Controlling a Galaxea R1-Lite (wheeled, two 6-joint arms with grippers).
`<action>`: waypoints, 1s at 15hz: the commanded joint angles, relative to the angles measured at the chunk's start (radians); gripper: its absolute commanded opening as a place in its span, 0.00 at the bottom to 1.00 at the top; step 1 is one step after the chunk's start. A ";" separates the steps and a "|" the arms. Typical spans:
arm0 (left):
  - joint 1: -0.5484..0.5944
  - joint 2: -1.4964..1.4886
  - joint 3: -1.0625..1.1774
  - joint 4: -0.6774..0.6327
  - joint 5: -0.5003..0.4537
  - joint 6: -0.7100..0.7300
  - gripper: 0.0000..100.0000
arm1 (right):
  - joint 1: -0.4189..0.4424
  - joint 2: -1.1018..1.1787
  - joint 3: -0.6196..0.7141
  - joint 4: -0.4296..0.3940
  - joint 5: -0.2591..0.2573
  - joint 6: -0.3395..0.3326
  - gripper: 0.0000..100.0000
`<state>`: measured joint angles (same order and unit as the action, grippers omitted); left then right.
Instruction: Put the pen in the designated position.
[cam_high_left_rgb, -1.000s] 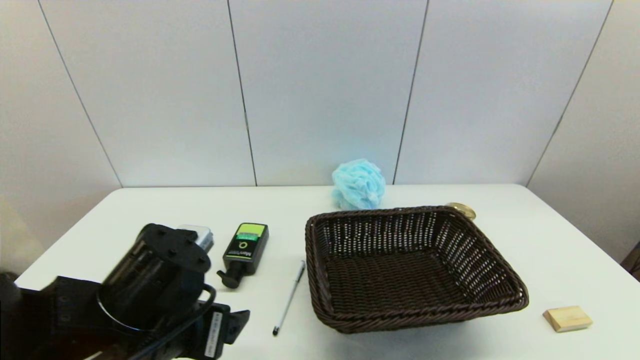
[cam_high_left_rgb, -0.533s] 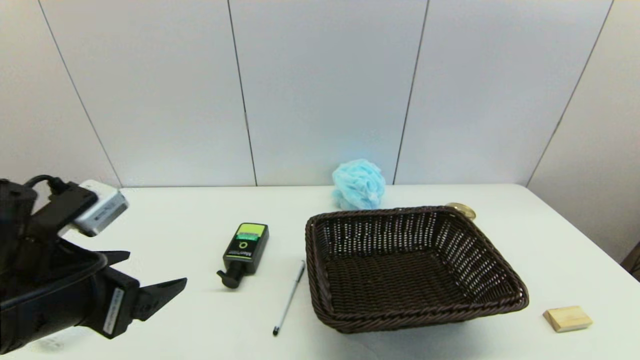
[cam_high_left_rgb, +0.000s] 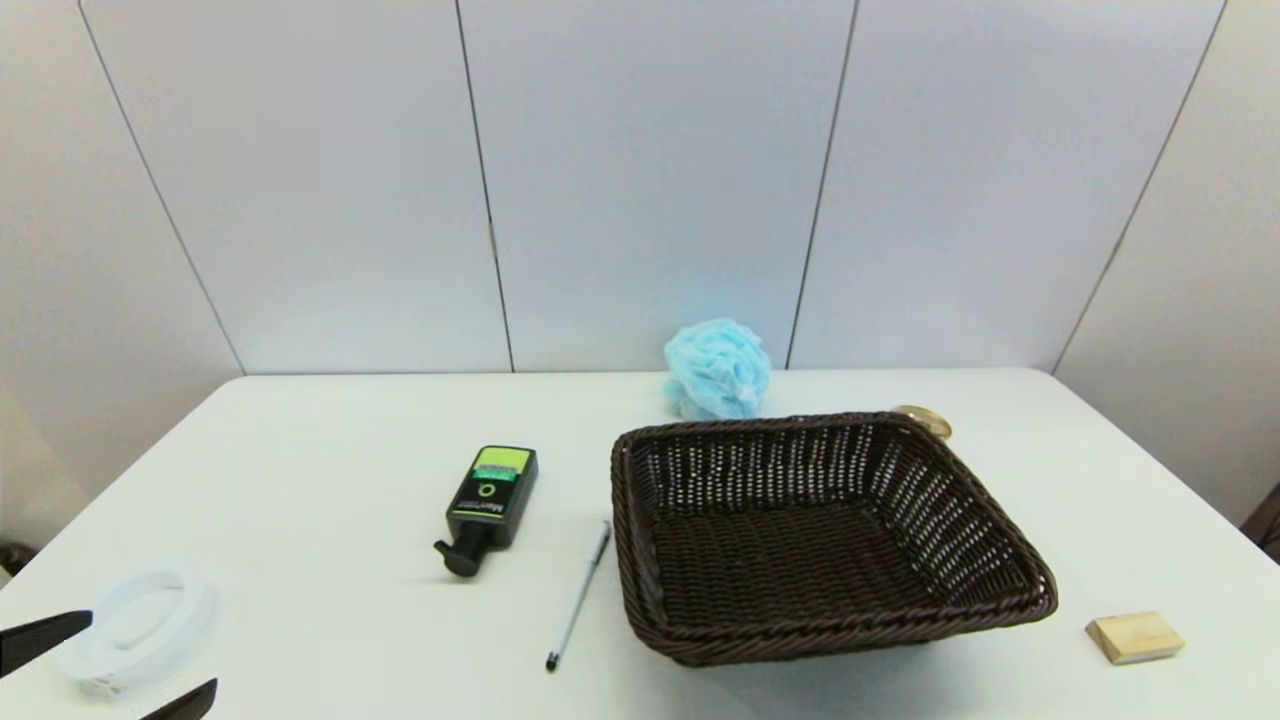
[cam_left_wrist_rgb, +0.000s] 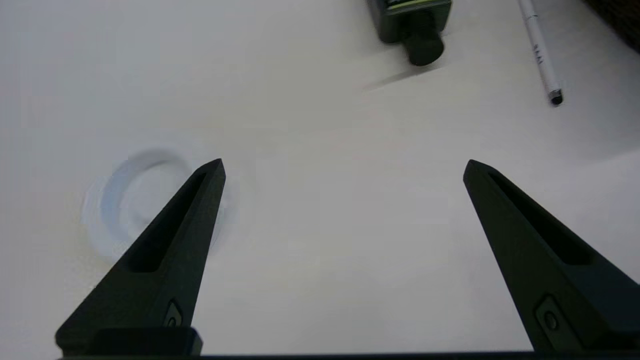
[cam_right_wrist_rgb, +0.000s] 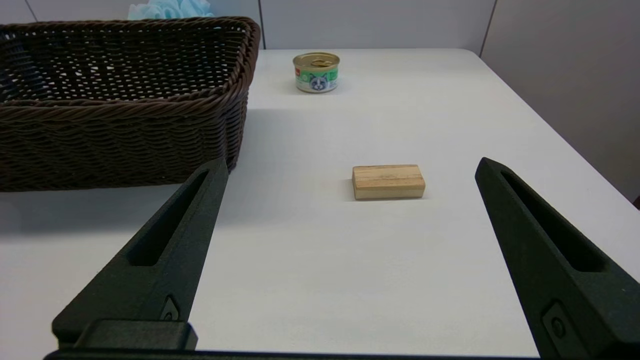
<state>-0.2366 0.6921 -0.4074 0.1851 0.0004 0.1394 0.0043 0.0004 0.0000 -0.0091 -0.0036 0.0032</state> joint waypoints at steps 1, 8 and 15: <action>0.095 -0.293 0.134 0.070 -0.002 -0.003 1.00 | 0.000 0.001 0.002 -0.002 -0.001 0.000 1.00; 0.158 -0.416 0.262 0.025 -0.022 0.032 1.00 | 0.000 0.001 0.002 -0.002 0.001 0.000 1.00; 0.255 -0.516 0.294 0.004 -0.134 0.052 1.00 | 0.000 0.001 0.002 -0.002 -0.001 0.000 1.00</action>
<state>0.0130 0.2217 -0.1191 0.2004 -0.1321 0.1870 0.0043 0.0004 0.0000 -0.0096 -0.0032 0.0032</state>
